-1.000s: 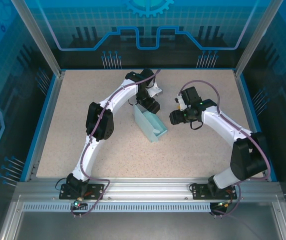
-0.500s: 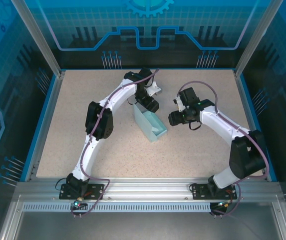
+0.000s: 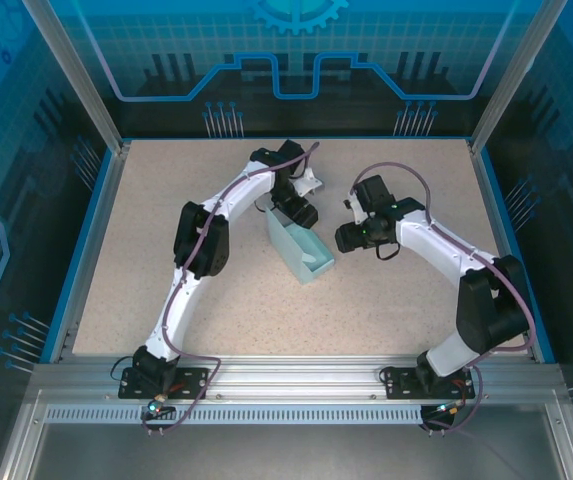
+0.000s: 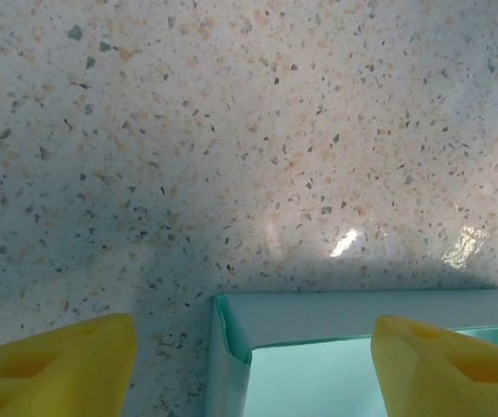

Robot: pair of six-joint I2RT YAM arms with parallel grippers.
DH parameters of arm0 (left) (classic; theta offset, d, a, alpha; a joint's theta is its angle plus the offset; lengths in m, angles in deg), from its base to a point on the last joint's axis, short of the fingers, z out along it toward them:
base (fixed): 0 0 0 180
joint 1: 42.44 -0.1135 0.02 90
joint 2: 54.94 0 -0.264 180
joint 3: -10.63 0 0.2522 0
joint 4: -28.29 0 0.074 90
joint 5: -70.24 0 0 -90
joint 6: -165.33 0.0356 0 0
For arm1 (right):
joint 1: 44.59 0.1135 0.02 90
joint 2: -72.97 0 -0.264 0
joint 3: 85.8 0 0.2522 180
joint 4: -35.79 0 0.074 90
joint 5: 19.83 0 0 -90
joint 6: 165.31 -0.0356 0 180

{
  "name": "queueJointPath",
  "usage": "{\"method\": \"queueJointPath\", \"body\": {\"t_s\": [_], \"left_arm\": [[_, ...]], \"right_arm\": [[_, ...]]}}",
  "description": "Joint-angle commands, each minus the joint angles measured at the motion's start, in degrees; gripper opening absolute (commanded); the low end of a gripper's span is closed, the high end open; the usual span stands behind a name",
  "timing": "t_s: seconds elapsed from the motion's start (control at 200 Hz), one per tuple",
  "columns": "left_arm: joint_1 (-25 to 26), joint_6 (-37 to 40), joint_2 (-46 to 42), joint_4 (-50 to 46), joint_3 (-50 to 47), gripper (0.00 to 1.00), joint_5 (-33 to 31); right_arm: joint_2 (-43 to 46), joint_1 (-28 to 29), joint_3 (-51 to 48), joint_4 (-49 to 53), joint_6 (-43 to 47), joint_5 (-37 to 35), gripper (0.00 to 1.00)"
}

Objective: Fold the paper box

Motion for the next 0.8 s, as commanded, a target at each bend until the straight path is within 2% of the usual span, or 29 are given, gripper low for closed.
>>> {"method": "queueJointPath", "body": {"t_s": [0.0, 0.405, 0.795], "left_arm": [[-0.9, 1.5, 0.9, 0.6, 0.2, 0.73, 2.0], [-1.7, 1.3, 0.3, -0.1, 3.2, 0.73, 4.2], [-2.0, 0.9, -3.7, -0.1, 5.8, 0.75, 3.4]], "right_arm": [[-1.0, 1.0, 2.2, 1.6, -0.4, -0.5, 0.69], [-2.5, 1.6, 3.4, 2.2, -0.1, -1.0, 0.70], [-0.2, 1.6, 2.5, 0.3, 0.3, -0.7, 0.70]]}}
